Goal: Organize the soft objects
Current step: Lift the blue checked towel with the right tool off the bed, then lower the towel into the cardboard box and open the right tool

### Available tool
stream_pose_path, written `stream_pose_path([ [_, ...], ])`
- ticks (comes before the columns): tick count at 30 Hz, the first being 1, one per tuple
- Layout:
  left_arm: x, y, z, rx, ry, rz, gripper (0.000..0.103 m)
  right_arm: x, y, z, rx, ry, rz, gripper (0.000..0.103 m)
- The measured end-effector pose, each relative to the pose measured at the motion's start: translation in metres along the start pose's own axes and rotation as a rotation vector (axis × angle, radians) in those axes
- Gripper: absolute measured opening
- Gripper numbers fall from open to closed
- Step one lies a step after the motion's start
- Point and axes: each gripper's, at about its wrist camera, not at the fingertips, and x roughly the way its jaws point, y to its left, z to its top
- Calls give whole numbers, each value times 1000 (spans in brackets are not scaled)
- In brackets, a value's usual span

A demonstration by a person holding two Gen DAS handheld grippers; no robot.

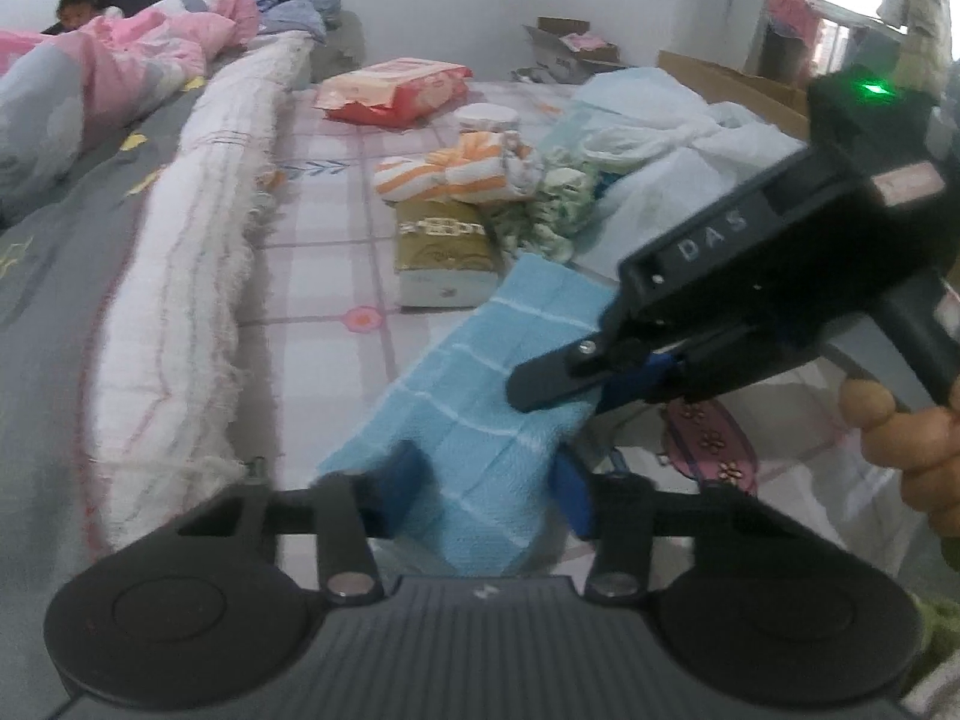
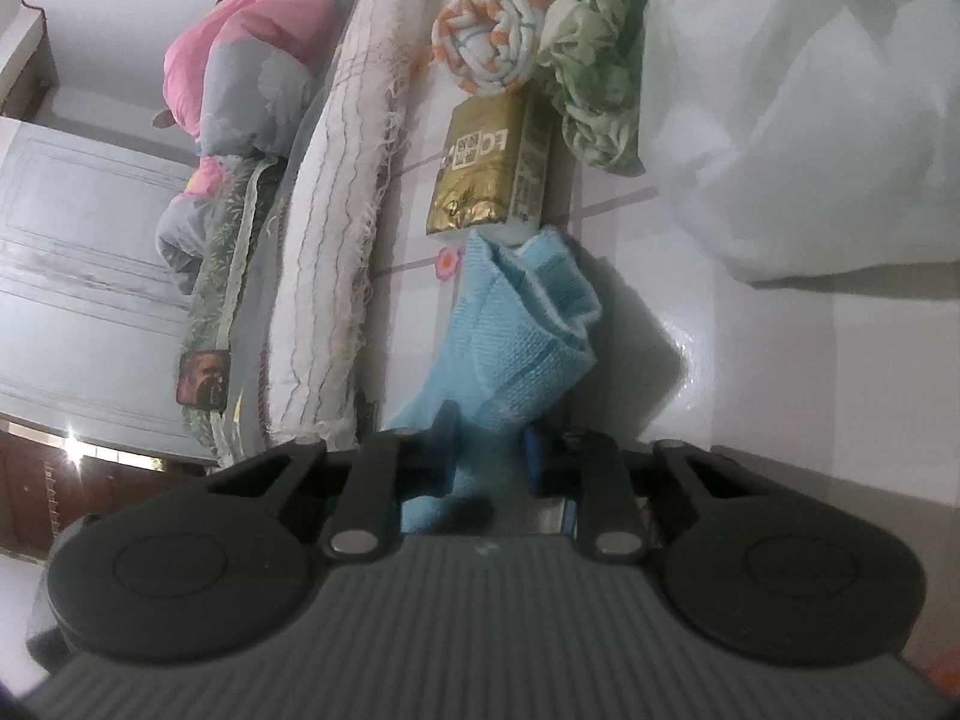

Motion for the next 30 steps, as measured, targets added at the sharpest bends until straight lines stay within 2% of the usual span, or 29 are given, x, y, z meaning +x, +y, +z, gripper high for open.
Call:
stream_pose_path([
  [5, -6, 4, 3, -43, 0, -31, 18, 1, 15, 0, -56, -13, 18, 14],
  [9, -18, -3, 11, -44, -26, -28, 15, -11, 31, 2, -114, -42, 32, 13],
  [13, -38, -16, 27, -20, -74, -35, 15, -40, 44, 7, -164, -87, 63, 13],
  [17, -53, -42, 55, 28, -124, -72, 16, -85, 53, 14, -230, -161, 74, 13],
  [22, -58, -91, 100, 113, -183, -149, 16, -162, 54, 26, -296, -290, 41, 13],
  [27, -42, -156, 146, 183, -203, -275, 18, -246, 30, 40, -304, -423, -30, 13],
  [30, -22, -201, 170, 222, -179, -349, 18, -290, 4, 52, -276, -473, -81, 13],
])
